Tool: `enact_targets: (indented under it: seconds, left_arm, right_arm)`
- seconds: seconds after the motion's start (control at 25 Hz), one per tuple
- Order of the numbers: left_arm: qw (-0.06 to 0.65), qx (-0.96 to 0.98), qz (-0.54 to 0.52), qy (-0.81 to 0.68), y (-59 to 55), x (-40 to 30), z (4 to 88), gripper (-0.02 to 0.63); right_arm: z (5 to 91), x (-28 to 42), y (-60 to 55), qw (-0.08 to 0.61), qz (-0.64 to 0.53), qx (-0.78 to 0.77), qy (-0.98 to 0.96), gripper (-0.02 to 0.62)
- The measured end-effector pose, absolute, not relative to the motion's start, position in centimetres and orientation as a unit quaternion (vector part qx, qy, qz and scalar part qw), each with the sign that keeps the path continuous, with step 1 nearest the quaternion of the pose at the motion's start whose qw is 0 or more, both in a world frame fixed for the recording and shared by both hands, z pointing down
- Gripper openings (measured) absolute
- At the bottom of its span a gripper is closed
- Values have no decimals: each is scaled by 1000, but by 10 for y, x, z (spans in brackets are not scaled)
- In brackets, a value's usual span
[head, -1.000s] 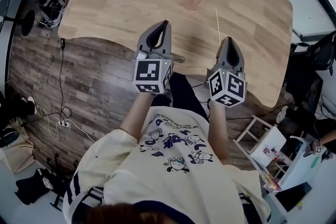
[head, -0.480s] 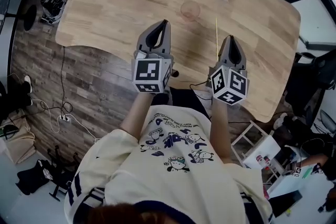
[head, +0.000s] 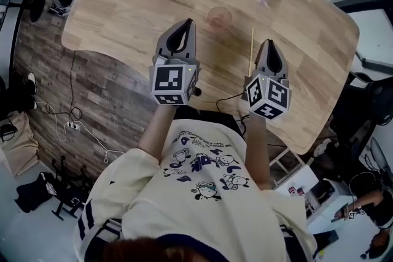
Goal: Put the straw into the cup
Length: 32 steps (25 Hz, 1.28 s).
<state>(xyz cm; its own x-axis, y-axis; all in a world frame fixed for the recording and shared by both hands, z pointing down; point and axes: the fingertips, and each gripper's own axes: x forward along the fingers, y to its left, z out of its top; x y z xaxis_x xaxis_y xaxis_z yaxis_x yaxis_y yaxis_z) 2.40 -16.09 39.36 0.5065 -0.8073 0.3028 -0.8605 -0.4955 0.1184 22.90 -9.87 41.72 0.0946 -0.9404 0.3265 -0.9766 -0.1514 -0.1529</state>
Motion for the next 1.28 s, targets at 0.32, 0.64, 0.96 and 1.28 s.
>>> enact_targets:
  seconds: [0.32, 0.64, 0.96, 1.28]
  left_arm:
    - [136, 850, 122, -495, -168, 27, 404, 32]
    - [147, 850, 127, -489, -175, 31, 412, 32]
    - [166, 857, 139, -467, -188, 33, 428, 31]
    - [188, 862, 150, -447, -205, 31, 445, 31]
  right_arm:
    - [453, 239, -105, 81, 231, 714, -656, 35]
    - [507, 238, -103, 149, 336, 671, -644, 63]
    - [545, 232, -98, 210, 395, 637, -628, 74]
    - [574, 231, -99, 271, 434, 609, -606, 77]
